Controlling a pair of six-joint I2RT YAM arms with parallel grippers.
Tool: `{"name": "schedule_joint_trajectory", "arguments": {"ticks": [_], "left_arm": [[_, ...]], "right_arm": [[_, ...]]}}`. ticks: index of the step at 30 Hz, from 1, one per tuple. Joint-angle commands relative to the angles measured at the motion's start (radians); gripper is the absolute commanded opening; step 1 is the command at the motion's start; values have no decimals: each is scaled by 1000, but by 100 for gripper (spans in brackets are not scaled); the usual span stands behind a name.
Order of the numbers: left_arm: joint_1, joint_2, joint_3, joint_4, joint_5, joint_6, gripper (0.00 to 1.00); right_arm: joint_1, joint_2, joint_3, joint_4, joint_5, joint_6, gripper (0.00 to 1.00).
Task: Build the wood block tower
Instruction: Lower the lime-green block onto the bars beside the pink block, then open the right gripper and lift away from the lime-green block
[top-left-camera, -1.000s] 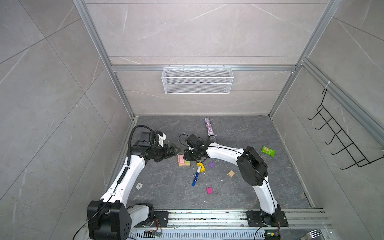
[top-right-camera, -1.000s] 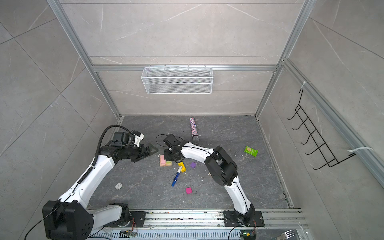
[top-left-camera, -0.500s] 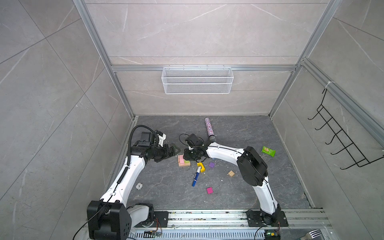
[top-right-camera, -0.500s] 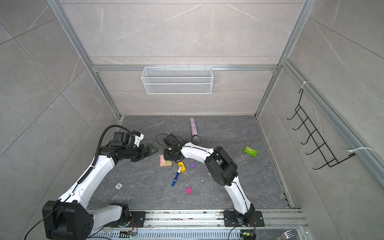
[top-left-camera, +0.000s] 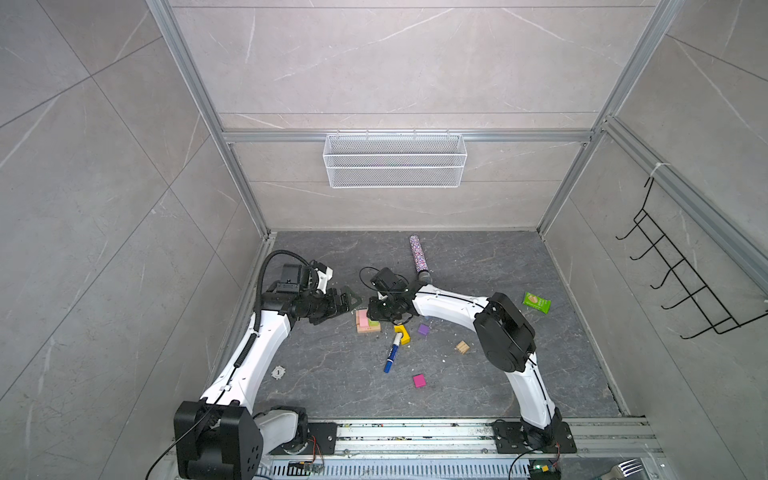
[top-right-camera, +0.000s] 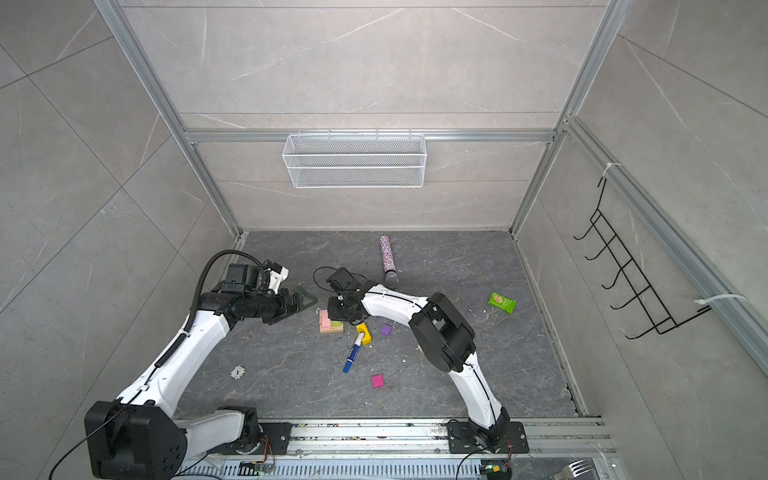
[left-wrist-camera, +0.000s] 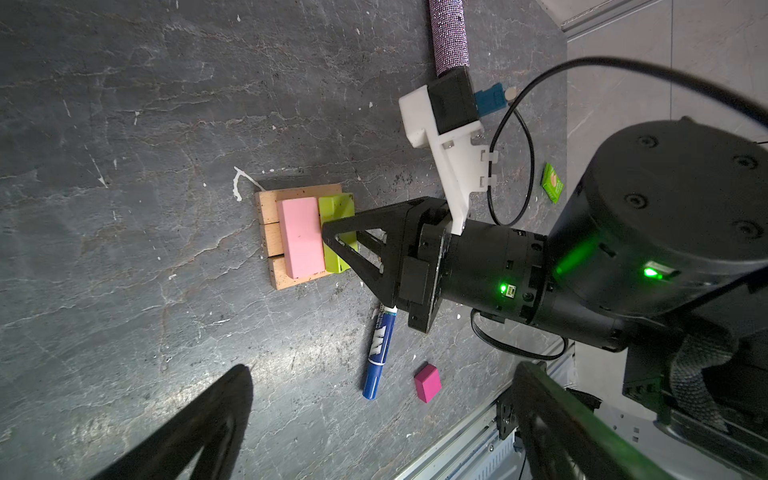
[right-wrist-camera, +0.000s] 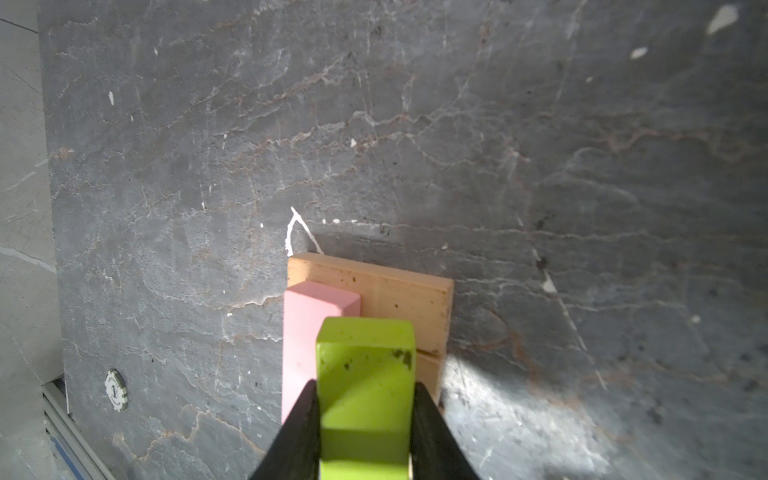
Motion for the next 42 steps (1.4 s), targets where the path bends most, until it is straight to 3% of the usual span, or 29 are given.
{"name": "schedule_joint_trajectory", "arguments": {"ticks": [1, 13, 27, 42], "left_arm": [[6, -11, -2, 18, 26, -9, 100], [6, -10, -3, 17, 22, -9, 100], [7, -7, -2, 17, 22, -8, 100], [7, 17, -2, 9, 16, -11, 99]], "right_arm": [[-5, -25, -37, 29, 8, 2, 3], [-5, -2, -14, 34, -30, -13, 4], [-5, 9, -2, 20, -22, -7, 18], [-5, -61, -11, 16, -9, -35, 22]]}}
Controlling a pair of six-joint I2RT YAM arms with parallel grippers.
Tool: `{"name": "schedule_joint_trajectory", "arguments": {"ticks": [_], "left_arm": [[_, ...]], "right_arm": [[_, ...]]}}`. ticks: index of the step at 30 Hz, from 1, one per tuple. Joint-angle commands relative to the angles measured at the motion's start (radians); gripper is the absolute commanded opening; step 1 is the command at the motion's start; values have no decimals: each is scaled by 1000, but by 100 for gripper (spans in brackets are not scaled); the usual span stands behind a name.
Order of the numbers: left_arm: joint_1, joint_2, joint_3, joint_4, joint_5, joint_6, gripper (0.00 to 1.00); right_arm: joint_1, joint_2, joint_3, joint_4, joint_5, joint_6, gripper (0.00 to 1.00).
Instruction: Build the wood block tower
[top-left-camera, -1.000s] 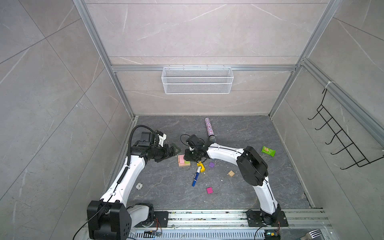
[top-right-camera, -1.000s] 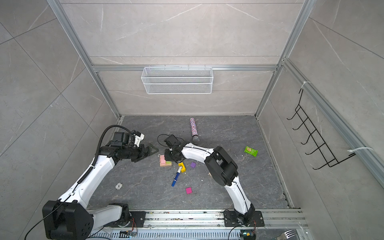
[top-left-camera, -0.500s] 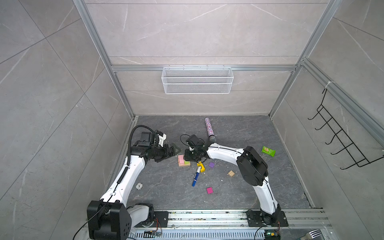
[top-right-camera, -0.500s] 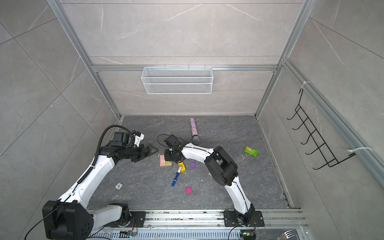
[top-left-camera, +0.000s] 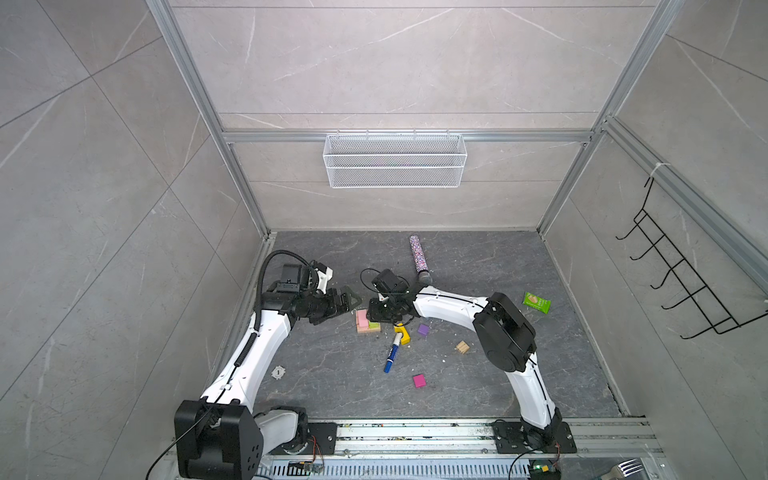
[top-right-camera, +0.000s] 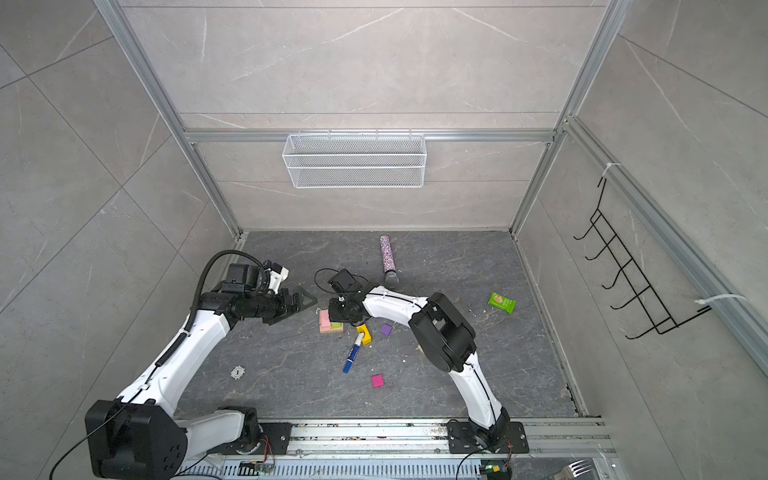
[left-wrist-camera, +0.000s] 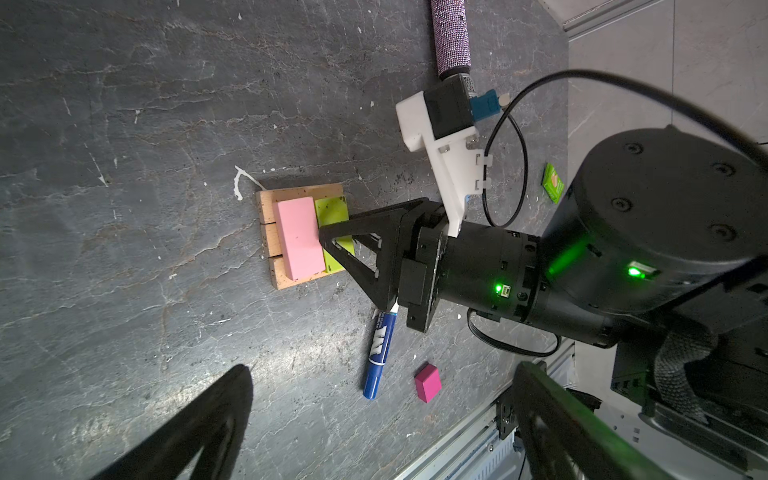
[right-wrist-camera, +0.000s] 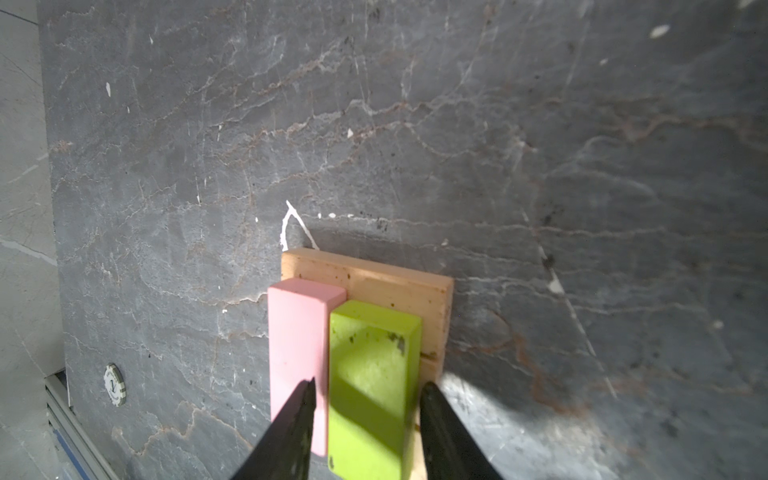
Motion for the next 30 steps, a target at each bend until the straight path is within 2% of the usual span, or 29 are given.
{"name": "schedule_joint_trajectory", "arguments": {"ticks": [1, 7, 13, 18, 23, 30], "left_arm": [[5, 13, 0, 7, 13, -12, 100], [1, 33, -8, 12, -24, -43, 99], [-15, 46, -44, 55, -53, -100, 96], [-78, 42, -64, 91, -103, -132, 96], [-130, 50, -54, 86, -135, -139, 95], [-142, 27, -20, 0, -168, -75, 95]], "right_arm": [[-3, -65, 5, -12, 9, -31, 23], [-3, -151, -56, 0, 27, -48, 33], [-10, -255, -146, -14, 71, -64, 49], [-20, -362, -263, -23, 88, -66, 59], [-25, -435, -348, -68, 123, -84, 58], [-25, -430, -371, -163, 232, -151, 39]]}}
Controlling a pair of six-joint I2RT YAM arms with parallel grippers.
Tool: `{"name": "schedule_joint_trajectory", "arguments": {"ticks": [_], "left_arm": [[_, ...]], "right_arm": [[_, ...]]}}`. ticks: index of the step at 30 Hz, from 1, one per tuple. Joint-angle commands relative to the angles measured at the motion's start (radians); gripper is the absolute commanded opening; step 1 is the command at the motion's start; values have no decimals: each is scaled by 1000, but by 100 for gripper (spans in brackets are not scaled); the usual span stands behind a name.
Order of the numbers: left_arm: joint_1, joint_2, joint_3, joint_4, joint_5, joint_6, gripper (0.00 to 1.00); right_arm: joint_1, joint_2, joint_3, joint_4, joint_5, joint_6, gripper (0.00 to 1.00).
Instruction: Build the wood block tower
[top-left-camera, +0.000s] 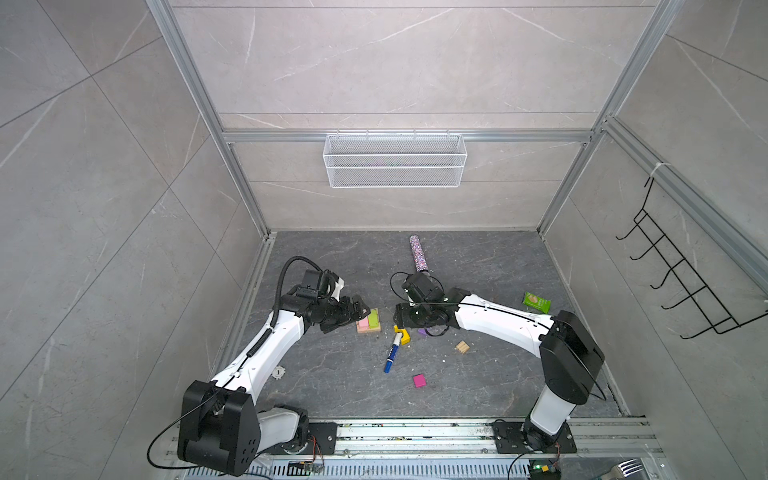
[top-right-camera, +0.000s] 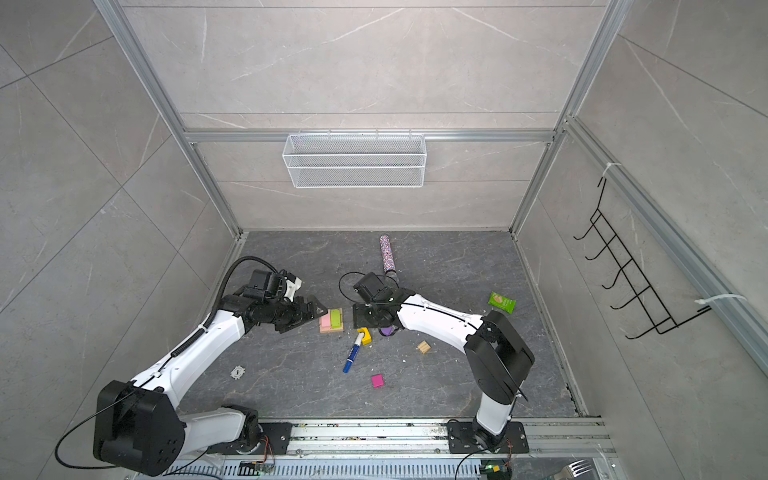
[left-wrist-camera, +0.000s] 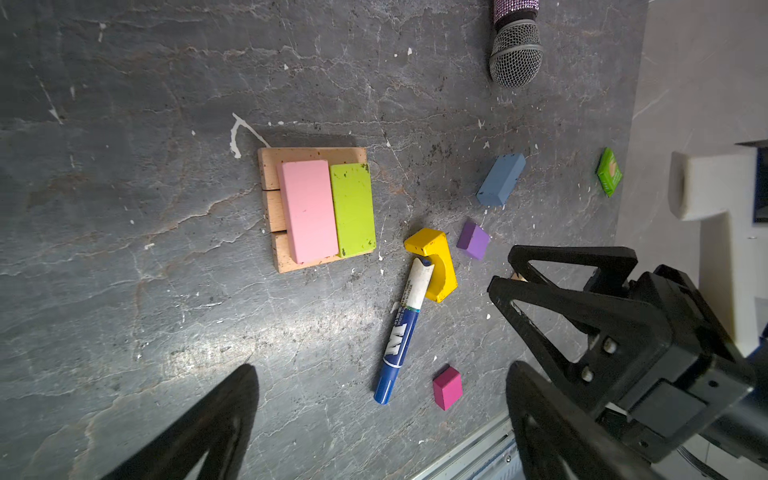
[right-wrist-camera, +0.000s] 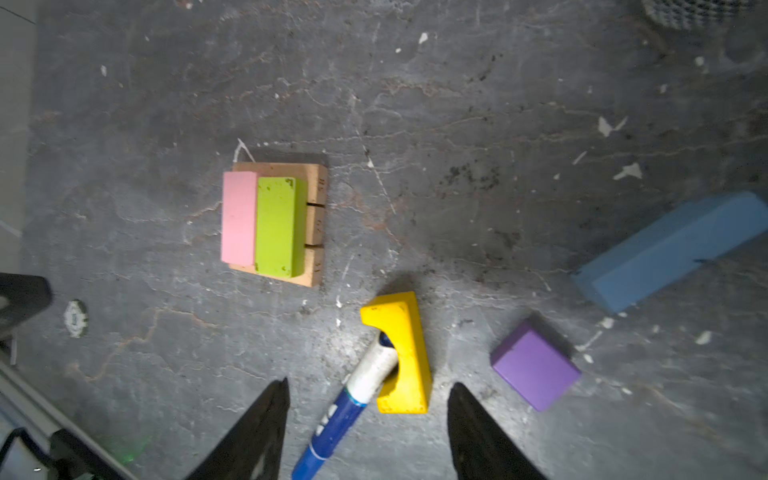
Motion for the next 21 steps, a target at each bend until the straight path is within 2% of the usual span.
{"name": "schedule_joint_trajectory", "arguments": {"ticks": [1, 8, 21], "left_arm": [[-1, -20, 51, -68, -26, 56, 95], [-1, -42, 73, -140, -31, 120, 96], [0, -60, 49, -115, -27, 105, 97]], "right_arm": [[-1, 4, -2, -72, 80, -57, 36], [0, 83, 44, -100, 99, -98, 21], [26, 153, 82, -97, 81, -106, 19]]}}
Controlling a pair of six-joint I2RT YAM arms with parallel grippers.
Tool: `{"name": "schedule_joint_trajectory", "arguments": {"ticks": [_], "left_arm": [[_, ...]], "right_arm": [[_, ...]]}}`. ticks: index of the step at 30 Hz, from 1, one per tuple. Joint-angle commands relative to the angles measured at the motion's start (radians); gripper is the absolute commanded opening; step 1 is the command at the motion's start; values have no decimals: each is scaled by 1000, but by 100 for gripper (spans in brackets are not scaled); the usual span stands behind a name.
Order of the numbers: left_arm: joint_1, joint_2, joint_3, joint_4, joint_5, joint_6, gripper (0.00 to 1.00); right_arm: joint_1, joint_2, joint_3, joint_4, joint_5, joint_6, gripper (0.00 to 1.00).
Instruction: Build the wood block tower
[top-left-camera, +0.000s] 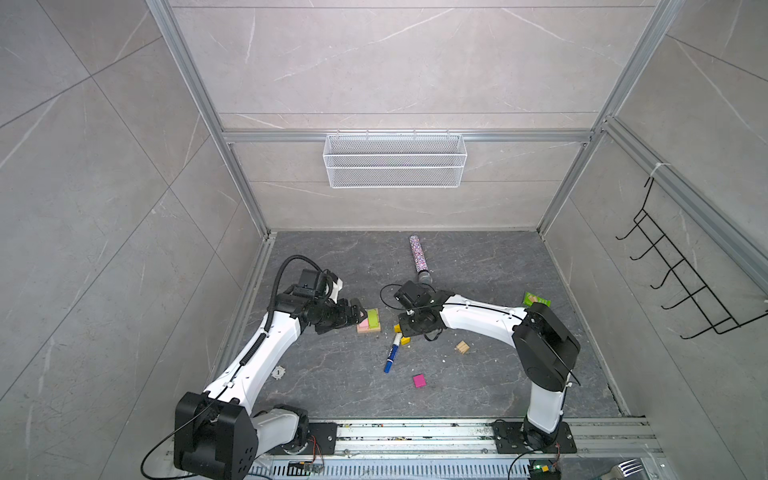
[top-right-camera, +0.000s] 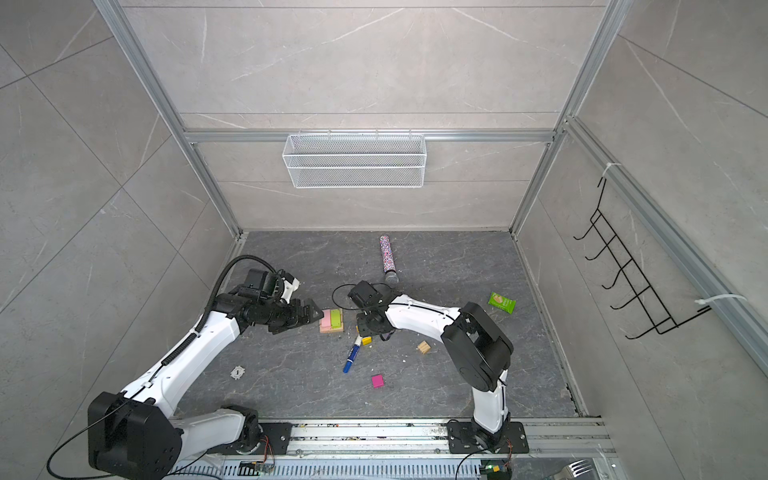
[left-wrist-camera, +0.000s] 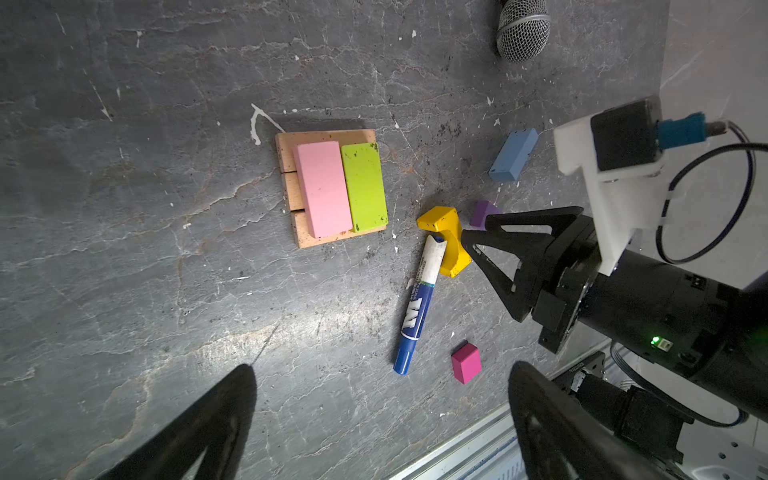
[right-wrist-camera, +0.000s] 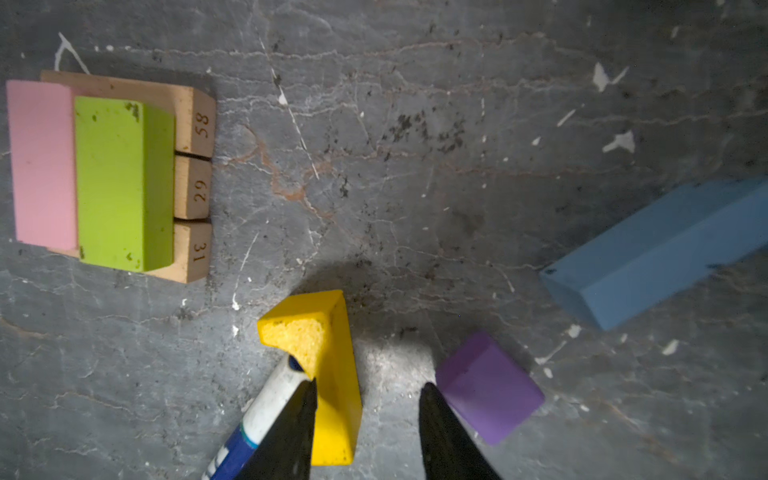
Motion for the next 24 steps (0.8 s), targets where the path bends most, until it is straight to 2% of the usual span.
{"name": "schedule_joint_trajectory", "arguments": {"ticks": [1, 24], "left_arm": [[0, -19, 9, -4, 3, 17, 97], [0, -22, -7, 17, 21, 0, 96]], "right_arm": [[10, 19, 35, -18, 3, -17, 19], [21, 69, 51, -40, 62, 3, 14]]}}
